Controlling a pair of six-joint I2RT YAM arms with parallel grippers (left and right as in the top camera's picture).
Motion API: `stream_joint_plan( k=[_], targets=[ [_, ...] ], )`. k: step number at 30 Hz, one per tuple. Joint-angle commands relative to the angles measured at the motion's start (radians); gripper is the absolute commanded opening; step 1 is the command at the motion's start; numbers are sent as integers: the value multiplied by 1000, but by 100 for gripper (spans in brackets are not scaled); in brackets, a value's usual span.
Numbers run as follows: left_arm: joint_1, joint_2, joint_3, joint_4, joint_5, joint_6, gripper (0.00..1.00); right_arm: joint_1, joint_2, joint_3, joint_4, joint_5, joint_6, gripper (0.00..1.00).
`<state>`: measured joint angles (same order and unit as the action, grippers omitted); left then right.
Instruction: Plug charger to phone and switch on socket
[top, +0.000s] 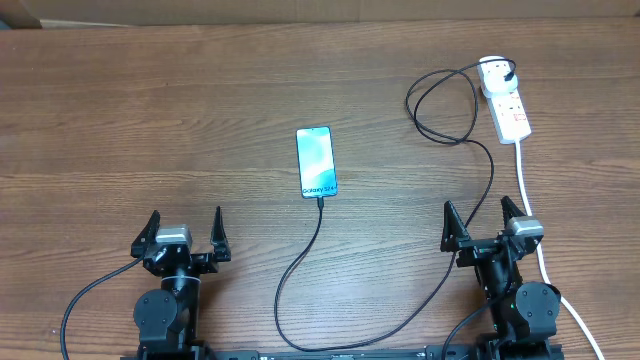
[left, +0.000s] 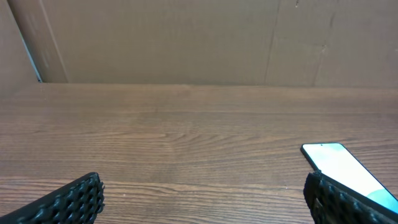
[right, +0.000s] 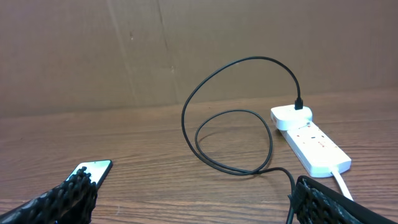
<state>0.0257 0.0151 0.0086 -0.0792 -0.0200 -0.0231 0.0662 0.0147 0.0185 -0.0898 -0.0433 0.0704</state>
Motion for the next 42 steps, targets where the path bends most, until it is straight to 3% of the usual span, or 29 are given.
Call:
stream_joint_plan(
  k=[1, 32, 42],
  targets=[
    [-7, -12, -3, 1, -6, -6, 99, 6, -12, -10, 6, 13, -4, 100],
    [-7, -11, -3, 1, -6, -6, 100, 4, -12, -10, 6, 13, -4, 100],
    [-7, -11, -3, 1, -6, -6, 100, -83, -12, -10, 3, 24, -66, 100]
  ],
)
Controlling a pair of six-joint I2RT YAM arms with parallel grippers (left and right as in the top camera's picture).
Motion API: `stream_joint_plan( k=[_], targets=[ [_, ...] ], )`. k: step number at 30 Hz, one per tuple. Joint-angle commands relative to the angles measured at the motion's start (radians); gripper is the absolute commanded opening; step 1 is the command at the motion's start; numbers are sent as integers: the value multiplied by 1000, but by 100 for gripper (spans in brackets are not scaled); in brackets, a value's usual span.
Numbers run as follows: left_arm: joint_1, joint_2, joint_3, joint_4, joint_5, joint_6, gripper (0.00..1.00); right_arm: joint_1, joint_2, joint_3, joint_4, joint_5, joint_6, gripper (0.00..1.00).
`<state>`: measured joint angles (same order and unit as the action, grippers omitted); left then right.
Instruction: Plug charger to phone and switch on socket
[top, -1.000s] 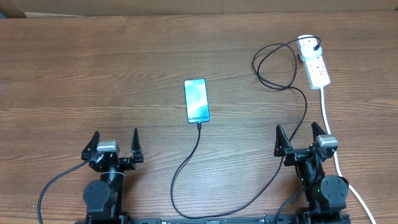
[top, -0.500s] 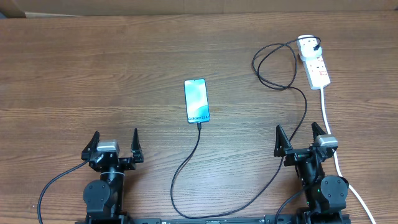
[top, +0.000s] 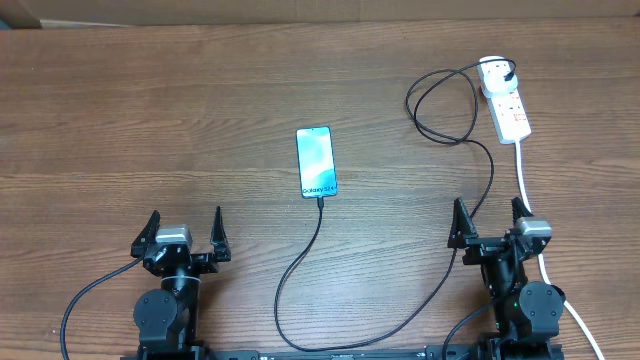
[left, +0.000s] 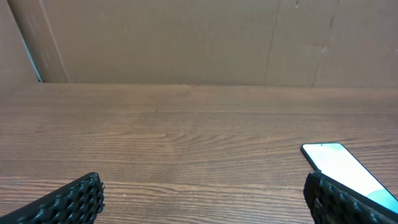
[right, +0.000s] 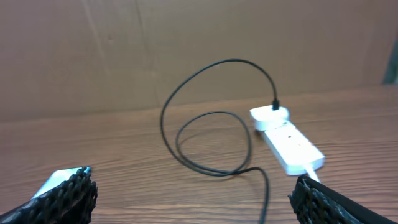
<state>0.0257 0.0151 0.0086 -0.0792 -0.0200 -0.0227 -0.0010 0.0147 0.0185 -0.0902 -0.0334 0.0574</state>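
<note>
A phone (top: 316, 161) lies face up mid-table with its screen lit, and the black charger cable (top: 300, 262) runs into its near end. The cable loops right and back to a white socket strip (top: 504, 97) at the far right, where its plug (top: 510, 72) sits in the strip. My left gripper (top: 184, 230) stands open at the near left, nothing between its fingers; the phone (left: 342, 167) shows at its right. My right gripper (top: 491, 220) stands open at the near right, facing the cable loop (right: 205, 130) and the strip (right: 286, 140).
The strip's white lead (top: 530, 200) runs down the table's right side past my right arm. A brown cardboard wall (left: 199, 37) closes the table's far edge.
My right gripper has shifted slightly to the right and a little nearer; in its view the strip and the cable loop now sit further left. The left arm, phone and cable are unchanged.
</note>
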Motion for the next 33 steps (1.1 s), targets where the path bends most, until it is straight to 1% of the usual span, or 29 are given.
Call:
stream_joint_plan(
  k=[1, 11, 33],
  targets=[
    [-7, -11, -3, 1, -6, -6, 99, -16, -12, -10, 3, 14, -76, 100],
    [-7, -11, -3, 1, -6, -6, 100, 12, -12, -10, 2, 14, -93, 100],
    [-7, -11, -3, 2, -6, -6, 100, 12, -12, -10, 6, 13, -92, 100]
  ],
)
